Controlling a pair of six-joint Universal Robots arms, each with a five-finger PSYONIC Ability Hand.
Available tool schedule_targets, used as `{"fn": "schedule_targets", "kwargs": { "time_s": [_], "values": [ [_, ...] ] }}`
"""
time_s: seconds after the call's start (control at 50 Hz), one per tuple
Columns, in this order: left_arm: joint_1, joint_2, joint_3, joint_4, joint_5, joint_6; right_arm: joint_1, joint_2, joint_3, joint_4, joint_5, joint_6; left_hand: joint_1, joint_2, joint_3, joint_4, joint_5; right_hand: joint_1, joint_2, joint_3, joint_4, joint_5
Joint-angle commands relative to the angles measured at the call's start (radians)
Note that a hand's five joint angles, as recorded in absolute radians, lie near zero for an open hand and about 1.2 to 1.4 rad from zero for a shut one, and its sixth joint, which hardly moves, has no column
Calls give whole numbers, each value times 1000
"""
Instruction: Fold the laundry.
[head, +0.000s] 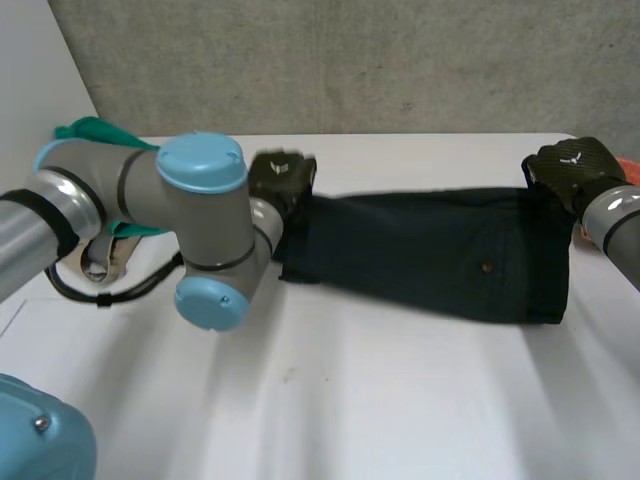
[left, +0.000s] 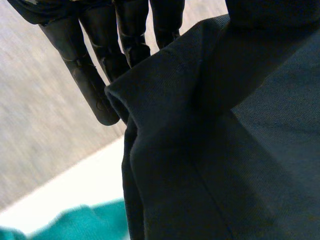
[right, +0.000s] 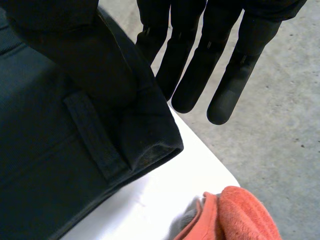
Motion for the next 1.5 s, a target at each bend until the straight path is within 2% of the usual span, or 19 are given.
{"fn": "schedule_targets", "kwargs": {
  "time_s": [0.02, 0.12, 0.14, 0.18, 0.2, 0.28, 0.42, 0.56, 0.66, 0.72, 0.84, 0.96, 1.02, 1.04, 1.12, 1.2, 1.32, 1.4, 1.5],
  "values": [
    [6, -82, 81, 134, 0, 131, 13, 169, -145, -123, 91, 40, 258, 201, 210, 201, 266, 294, 218, 202, 199, 210],
    [4, -191, 177, 143, 2, 204, 20, 292, -222, -241, 104, 42, 258, 201, 210, 201, 266, 294, 218, 202, 199, 210],
    [-2, -219, 194, 150, 6, 204, 25, 329, -242, -266, 104, 40, -52, -110, -101, -110, -45, 31, -45, -62, -64, -54],
    [-8, -240, 202, 161, 12, 204, 31, 366, -263, -284, 114, 39, -724, -781, -772, -782, -717, -737, -813, -830, -832, -822],
    [-10, -248, 202, 169, 17, 208, 37, 384, -279, -291, 118, 39, -964, -1021, -1012, -1021, -956, -927, -1003, -1020, -1022, -1012],
    [-28, -260, 197, 219, 8, 211, 63, 446, -337, -298, 120, 43, -964, -1021, -1012, -1021, -956, -927, -1003, -1020, -1022, -1012],
    [-30, -184, 142, 232, -30, 211, 68, 325, -314, -263, 121, 46, -964, -1021, -1012, -1021, -956, -927, -1003, -1020, -1022, -1012],
    [-21, 20, -75, 230, -43, 211, 57, 127, -187, -3, 108, 51, -964, -1021, -1012, -1021, -956, -927, -1003, -1020, -1022, -1012],
    [-20, 89, -210, 226, -46, 204, 24, 102, -107, 197, 103, 63, -964, -1021, -1012, -1021, -956, -912, -988, -1004, -1007, -996],
    [-20, 102, -275, 224, -47, 201, -7, 99, -43, 257, 77, 95, -964, -1021, -1012, -1021, -956, -762, -838, -855, -857, -847],
    [-17, 103, -338, 216, -50, 195, -44, 120, 34, 151, -35, 122, -964, -1021, -1012, -1021, -956, -647, -723, -740, -742, -732],
    [-24, 102, -346, 215, -50, 178, -50, 239, 22, 48, -12, 111, -964, -1021, -1012, -1021, -956, -498, -574, -590, -593, -583],
    [-24, 109, -353, 215, -50, 160, -52, 260, 13, 19, 38, 93, -964, -1021, -1012, -1021, -956, 172, 96, 79, 77, 87],
    [-24, 115, -355, 215, -50, 154, -55, 257, 13, 7, 90, 79, -964, -1021, -1012, -1021, -956, 293, 217, 200, 198, 208],
    [-24, 149, -359, 213, -52, 135, -76, 190, 92, -152, 198, 44, -964, -1021, -1012, -1021, -956, 294, 218, 202, 199, 210],
    [-16, 218, -382, 198, -49, 123, -95, 17, 160, -213, 195, -106, -964, -1021, -1012, -1021, -956, 294, 218, 202, 199, 210],
    [-8, 284, -421, 197, -49, 100, -86, -13, 154, -219, 192, -375, -964, -1021, -1012, -1021, -956, 294, 218, 202, 199, 210],
    [-1, 310, -447, 197, -46, 83, 32, 15, 109, -271, 128, -466, -964, -1021, -1012, -1021, -956, 294, 218, 202, 199, 210],
    [10, 321, -470, 197, -49, 70, 247, 96, 83, -349, -130, -498, -964, -1021, -1012, -1021, -956, 294, 218, 202, 199, 210]
  ]
}}
